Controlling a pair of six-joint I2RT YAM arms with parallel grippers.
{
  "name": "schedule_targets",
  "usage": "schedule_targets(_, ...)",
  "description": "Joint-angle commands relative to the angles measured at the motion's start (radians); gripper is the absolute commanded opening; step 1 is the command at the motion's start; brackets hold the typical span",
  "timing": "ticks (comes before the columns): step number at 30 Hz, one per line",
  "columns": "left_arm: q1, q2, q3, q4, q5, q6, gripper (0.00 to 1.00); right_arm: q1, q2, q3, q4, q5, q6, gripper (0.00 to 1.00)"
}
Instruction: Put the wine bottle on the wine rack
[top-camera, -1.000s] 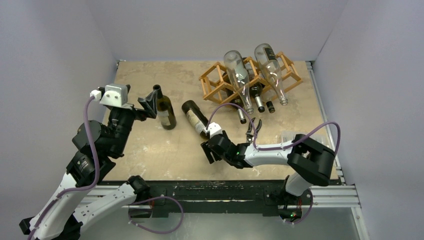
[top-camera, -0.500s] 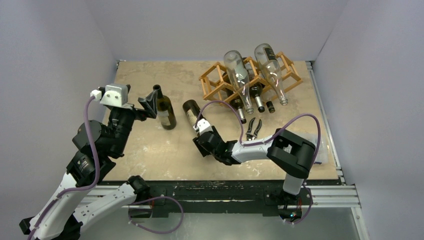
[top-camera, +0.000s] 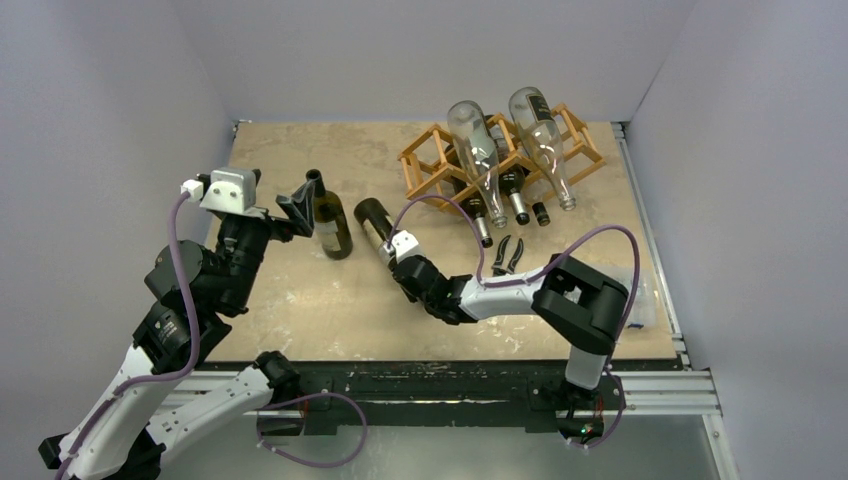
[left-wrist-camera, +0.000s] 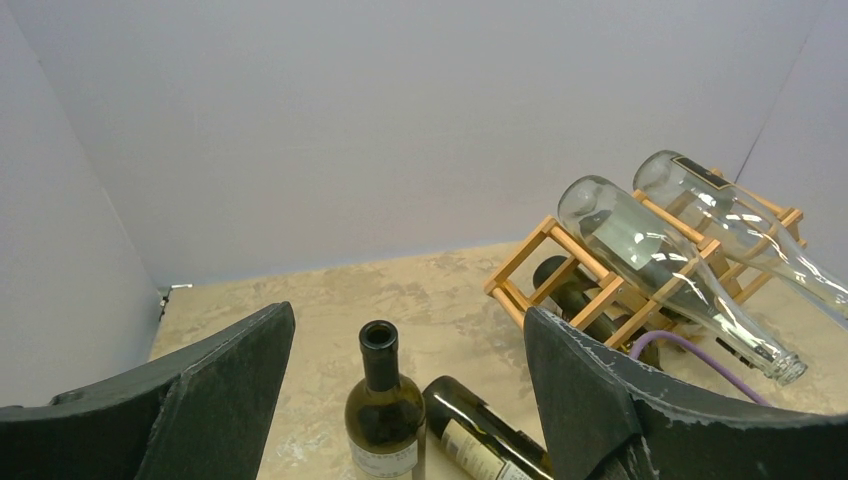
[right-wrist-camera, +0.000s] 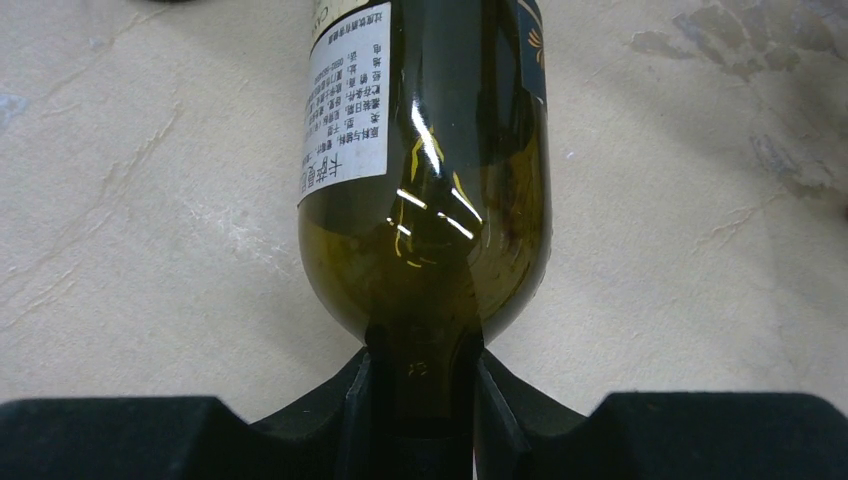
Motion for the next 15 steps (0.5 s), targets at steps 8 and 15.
schedule_targets(8,0.007,0.009,0.021,0.035,-0.017,0.027,0.84,-0.001,-0.243,-0.052,-0.046,-0.004,0.067,0.16)
schedule_targets(15,0.007,0.006,0.025,0.025,-0.005,0.013,0.84,0.000,-0.374,-0.099,-0.091,0.000,0.089,0.08)
